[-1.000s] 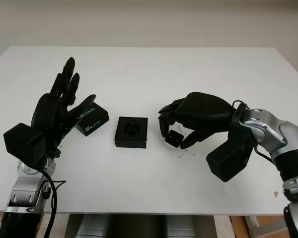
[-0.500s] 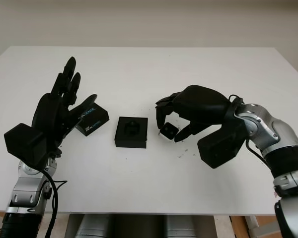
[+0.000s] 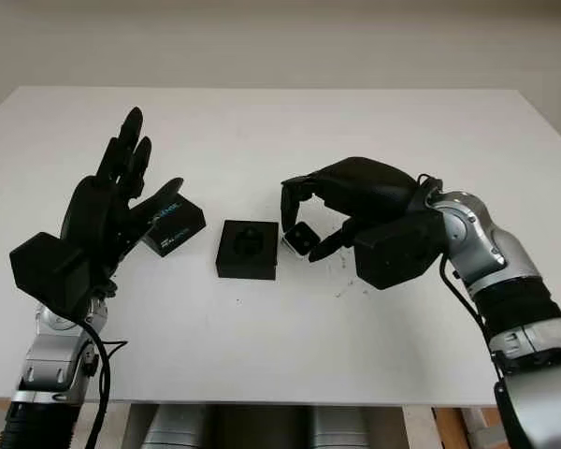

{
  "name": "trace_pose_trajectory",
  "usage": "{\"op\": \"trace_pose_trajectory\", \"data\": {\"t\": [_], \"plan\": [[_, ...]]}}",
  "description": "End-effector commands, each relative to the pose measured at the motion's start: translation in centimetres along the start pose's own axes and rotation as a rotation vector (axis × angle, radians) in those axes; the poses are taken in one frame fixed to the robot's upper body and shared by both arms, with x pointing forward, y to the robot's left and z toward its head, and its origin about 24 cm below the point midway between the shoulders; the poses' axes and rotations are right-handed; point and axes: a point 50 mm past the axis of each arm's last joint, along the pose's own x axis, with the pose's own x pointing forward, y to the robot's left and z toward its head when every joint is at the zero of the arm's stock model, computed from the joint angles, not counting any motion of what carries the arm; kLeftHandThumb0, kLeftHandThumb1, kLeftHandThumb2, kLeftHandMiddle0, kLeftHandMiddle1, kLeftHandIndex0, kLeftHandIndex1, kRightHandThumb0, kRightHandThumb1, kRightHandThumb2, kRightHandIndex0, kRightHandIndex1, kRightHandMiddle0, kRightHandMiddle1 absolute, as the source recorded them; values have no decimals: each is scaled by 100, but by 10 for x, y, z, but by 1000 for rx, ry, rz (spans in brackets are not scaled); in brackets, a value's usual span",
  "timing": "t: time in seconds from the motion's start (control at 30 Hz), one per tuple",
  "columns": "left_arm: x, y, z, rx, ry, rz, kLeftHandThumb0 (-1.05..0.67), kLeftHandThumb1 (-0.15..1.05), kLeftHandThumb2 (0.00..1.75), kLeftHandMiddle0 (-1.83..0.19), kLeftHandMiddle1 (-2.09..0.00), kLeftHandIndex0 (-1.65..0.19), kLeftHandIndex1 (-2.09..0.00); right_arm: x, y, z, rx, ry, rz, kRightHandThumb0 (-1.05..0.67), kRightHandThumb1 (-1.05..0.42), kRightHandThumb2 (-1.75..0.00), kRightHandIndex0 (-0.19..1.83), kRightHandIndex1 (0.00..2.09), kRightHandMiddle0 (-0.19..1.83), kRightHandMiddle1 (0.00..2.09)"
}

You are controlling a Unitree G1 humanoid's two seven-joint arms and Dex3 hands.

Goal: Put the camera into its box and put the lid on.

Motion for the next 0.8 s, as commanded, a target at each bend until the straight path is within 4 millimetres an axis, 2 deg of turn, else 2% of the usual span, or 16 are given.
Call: {"op": "trace_pose_trajectory", "data": {"t": [0.0,0.33,0.77], "plan": [[0,-1,3,5,-12,0,-57,105,11,-4,-5,-1,-6,1,-2,3,31,-8,-28,-40,-95,-5,35,4,37,149],[0,-2,3,-3,-14,0,-57,105,12,-3,-5,-1,-5,11,-2,12,16,-52,-25,-40,-97,-6,34,4,36,150],[-1,-4,3,-9,-14,7,-58,105,11,-3,-5,-1,-5,33,-15,20,-75,-74,-34,-40,-96,-5,33,4,36,150]]}}
